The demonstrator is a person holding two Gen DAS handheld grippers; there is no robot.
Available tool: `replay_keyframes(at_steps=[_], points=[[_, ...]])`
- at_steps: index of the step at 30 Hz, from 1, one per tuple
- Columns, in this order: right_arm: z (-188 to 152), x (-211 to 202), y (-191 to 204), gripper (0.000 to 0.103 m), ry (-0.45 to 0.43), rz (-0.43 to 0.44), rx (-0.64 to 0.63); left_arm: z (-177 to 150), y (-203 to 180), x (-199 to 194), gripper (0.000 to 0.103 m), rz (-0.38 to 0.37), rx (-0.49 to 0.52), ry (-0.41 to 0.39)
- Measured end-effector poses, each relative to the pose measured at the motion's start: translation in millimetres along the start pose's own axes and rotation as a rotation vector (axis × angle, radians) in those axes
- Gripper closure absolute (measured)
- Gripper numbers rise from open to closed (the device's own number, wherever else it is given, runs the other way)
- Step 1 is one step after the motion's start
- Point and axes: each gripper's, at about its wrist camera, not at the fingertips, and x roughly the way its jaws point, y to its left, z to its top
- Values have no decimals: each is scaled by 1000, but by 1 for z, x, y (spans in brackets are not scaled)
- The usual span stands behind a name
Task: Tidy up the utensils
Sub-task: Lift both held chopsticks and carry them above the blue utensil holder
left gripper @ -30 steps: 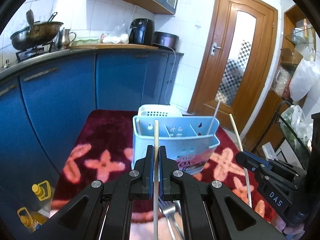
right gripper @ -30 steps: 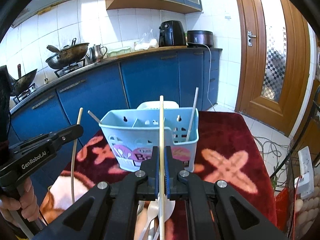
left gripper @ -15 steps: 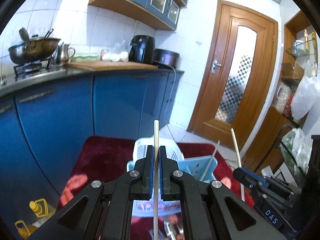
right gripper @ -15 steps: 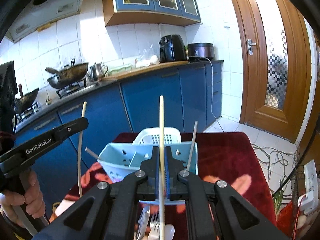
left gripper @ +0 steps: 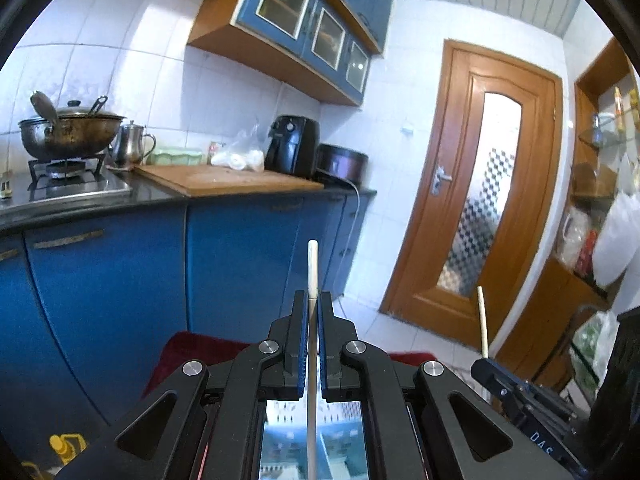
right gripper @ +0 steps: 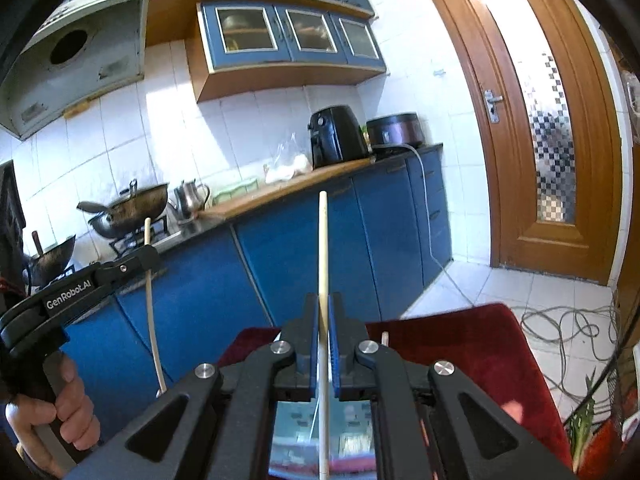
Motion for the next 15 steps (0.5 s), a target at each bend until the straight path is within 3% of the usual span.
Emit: replay_keyframes(at_steps=[5,15], points=[[1,16,0,97,-60,2,-5,1,4,14,99,34,-14,-63],[-22,48,-3,97,-66,-52,-52,-21,8,42,99,98,6,-123]])
